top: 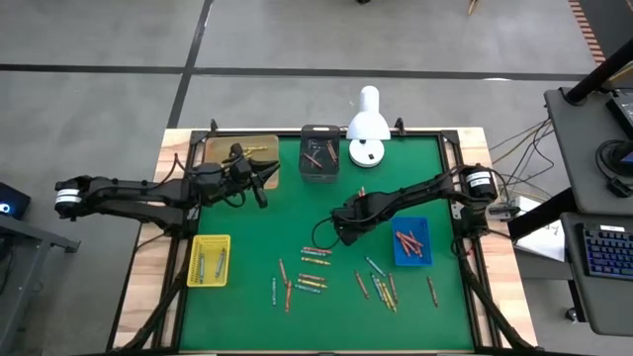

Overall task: Sort crayons
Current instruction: Put the orange crayon into the blue bin, then put the brown crayon into the black bin

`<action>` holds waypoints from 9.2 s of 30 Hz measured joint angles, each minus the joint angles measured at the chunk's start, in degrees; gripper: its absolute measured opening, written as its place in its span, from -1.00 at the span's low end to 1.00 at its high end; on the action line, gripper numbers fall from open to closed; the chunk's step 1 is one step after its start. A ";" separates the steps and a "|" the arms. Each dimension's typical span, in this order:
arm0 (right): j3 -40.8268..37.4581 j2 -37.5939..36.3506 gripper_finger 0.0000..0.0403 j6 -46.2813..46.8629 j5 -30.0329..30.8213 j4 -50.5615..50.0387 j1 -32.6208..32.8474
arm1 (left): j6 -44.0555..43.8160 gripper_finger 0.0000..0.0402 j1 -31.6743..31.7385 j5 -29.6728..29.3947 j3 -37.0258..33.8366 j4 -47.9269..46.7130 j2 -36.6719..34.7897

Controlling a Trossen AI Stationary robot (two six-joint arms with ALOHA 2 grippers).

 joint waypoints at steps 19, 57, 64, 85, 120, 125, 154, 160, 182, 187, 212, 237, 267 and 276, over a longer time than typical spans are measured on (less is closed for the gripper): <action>0.04 1.05 -0.80 -0.69 -0.42 2.46 -0.07 | -0.26 -0.83 0.00 0.07 0.00 -0.04 0.00; 18.25 -6.54 -0.96 -3.77 -5.62 -40.60 10.00 | -1.78 -0.83 -0.07 0.22 -0.28 -0.37 0.00; 9.17 -15.88 -0.96 10.18 -6.47 -40.30 14.09 | -1.77 -0.83 -0.07 0.26 -0.33 -0.84 0.33; -23.71 -31.70 -0.95 28.68 -11.92 -12.54 16.22 | -1.77 -0.83 -0.07 0.26 -0.33 -0.92 1.71; 2.95 -31.70 -0.48 -15.86 1.63 -11.71 11.63 | -16.40 -0.89 -15.34 21.58 -0.31 -2.83 10.02; 2.08 -31.65 -0.56 -24.70 3.15 -7.72 11.63 | -15.25 -0.89 -18.75 21.34 -0.31 -4.74 12.58; -3.92 -31.65 -0.70 -30.60 4.62 4.66 11.63 | 8.71 -0.20 -25.73 20.74 14.15 -34.54 38.46; -5.54 -31.65 -0.69 -30.05 4.62 5.46 11.63 | 8.96 -0.25 -25.73 21.15 15.23 -35.45 40.74; -7.96 -31.65 -0.72 -31.34 4.69 12.05 11.63 | 8.25 -0.98 -25.75 20.71 14.85 -37.78 39.58; -11.23 -31.65 -0.72 -36.08 4.66 21.06 11.65 | 7.75 -0.99 -25.69 19.69 14.26 -39.60 36.29; -22.98 -6.32 -0.72 -71.40 4.60 118.28 9.36 | 16.20 -1.00 -25.47 5.11 -5.34 29.01 14.99; -8.24 -5.62 -0.43 -72.12 3.21 100.12 8.52 | 14.46 -0.97 -25.18 -1.37 -5.86 33.02 17.61; 25.99 0.22 -0.93 -54.02 12.10 28.44 -12.49 | 15.32 -0.38 -25.27 -9.35 -5.90 19.09 -0.63; 31.76 10.89 -0.93 -53.87 12.12 18.76 -16.96 | 14.51 -0.38 -25.29 -9.33 -5.90 13.69 -6.91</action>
